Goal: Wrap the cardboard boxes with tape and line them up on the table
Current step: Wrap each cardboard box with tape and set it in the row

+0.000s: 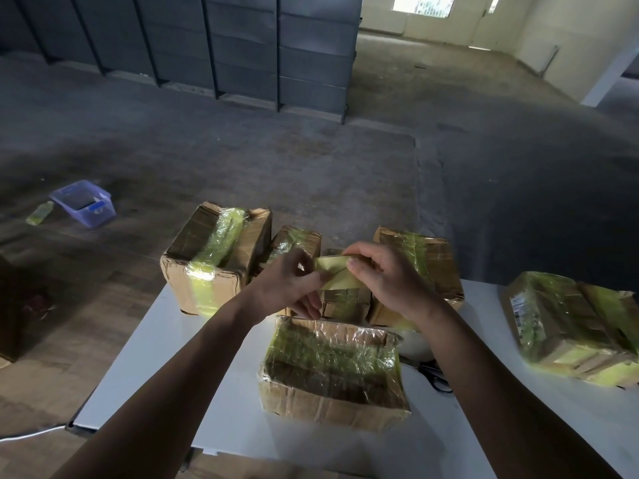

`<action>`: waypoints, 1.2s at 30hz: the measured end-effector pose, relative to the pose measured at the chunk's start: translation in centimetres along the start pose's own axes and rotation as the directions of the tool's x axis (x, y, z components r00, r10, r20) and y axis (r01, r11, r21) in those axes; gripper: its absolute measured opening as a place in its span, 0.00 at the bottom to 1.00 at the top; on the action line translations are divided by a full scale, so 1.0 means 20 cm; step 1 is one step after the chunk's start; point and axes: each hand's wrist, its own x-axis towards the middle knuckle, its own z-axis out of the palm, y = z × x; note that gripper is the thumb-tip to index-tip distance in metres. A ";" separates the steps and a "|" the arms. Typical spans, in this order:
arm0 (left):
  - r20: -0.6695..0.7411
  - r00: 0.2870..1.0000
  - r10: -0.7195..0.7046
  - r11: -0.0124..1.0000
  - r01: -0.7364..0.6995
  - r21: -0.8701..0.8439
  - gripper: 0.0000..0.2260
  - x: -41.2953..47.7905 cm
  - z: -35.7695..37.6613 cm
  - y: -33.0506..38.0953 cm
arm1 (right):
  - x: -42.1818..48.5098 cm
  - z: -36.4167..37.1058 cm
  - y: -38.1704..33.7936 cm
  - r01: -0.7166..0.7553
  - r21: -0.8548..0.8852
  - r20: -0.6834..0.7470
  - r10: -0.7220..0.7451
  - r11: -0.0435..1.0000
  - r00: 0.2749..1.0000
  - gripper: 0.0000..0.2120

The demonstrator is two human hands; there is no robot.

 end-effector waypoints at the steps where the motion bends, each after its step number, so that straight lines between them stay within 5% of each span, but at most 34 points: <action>1: 0.009 1.000 -0.005 1.000 0.005 0.002 0.14 0.00 0.00 0.00 | 0.00 0.00 0.00 0.005 -0.010 0.000 -0.005 1.000 1.000 0.07; 7: -0.004 0.999 -0.041 0.999 0.040 -0.018 0.15 0.00 -0.01 0.01 | 0.00 0.01 0.00 0.032 -0.079 -0.041 -0.035 0.996 0.999 0.07; 12: -0.157 0.984 -0.079 0.997 0.079 -0.011 0.12 0.03 0.02 0.04 | -0.01 0.05 -0.01 0.108 -0.272 -0.167 -0.158 0.956 0.973 0.08; 20: -0.240 0.967 -0.083 0.986 0.115 0.120 0.09 0.07 0.05 0.07 | -0.01 0.09 -0.02 0.181 -0.399 -0.135 -0.252 0.899 0.958 0.07; 36: -0.121 0.993 0.016 0.992 -0.030 -0.123 0.08 0.01 0.04 0.09 | 0.00 0.01 0.02 0.052 -0.173 -0.146 -0.077 0.984 0.986 0.10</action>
